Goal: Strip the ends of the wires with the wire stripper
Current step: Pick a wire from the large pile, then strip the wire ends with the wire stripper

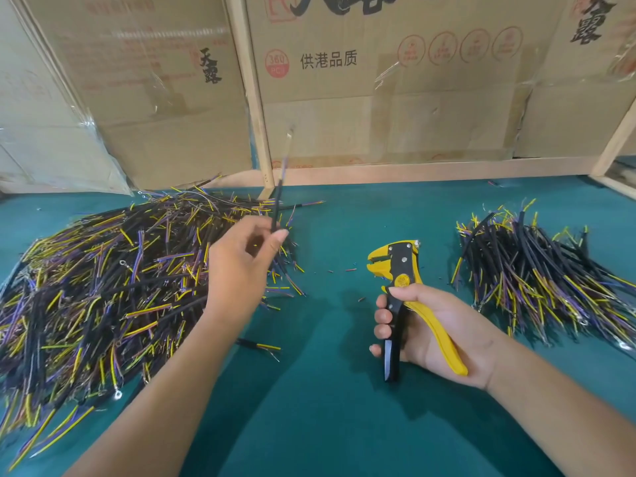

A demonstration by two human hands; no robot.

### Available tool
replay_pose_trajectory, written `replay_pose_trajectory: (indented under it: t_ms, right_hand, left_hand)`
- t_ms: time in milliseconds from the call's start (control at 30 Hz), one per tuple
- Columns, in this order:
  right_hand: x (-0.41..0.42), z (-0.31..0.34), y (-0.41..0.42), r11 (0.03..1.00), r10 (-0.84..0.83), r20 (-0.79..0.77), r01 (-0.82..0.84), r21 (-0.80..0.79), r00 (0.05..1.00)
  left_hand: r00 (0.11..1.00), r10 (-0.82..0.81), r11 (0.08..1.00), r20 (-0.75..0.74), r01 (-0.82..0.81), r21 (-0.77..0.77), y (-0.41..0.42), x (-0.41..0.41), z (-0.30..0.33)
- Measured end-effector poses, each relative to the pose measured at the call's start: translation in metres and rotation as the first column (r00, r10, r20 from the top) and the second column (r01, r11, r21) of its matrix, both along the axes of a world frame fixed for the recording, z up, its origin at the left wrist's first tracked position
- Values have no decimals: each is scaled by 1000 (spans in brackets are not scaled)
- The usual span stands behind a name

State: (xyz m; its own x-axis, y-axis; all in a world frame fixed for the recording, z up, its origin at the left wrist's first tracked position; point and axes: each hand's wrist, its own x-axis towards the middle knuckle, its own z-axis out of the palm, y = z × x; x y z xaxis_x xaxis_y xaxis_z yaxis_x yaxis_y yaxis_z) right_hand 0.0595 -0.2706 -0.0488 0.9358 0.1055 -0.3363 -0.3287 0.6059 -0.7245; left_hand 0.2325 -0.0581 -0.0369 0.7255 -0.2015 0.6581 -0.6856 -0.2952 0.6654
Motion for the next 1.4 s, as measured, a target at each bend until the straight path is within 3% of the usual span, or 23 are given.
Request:
replay_pose_trajectory:
  t_ms: [167,467,600,867,1167,1400]
  right_hand:
    - [0,2,1,1000,-10,-4,10,-15,1000]
    - [2,-2,0,1000,-2,-8,2,-5,1000]
    - [1,0,0,1000,6,-4,-6,-4,1000]
    - [-2,6,3,1000,10,3,-10,-29,1000]
    - [-3,8,6,998,8,21,-6,-60,1000]
    - [-3,6,7,998,35,62,-31,-52,997]
  left_hand:
    - [915,-267,895,-303,119,-430,-3,-7,9]
    - [624,-644,729,-443,323,-604,-18,-29,14]
    - [515,-725,676,-457,406,-616,-21,-38,16]
    - [457,-796,601,-397,520,-607,-23,-49,17]
    - [472,-765,644,-439,569,-511,-26,-56,15]
    - [432,-782,622,-450,579,-527,-28,-60,13]
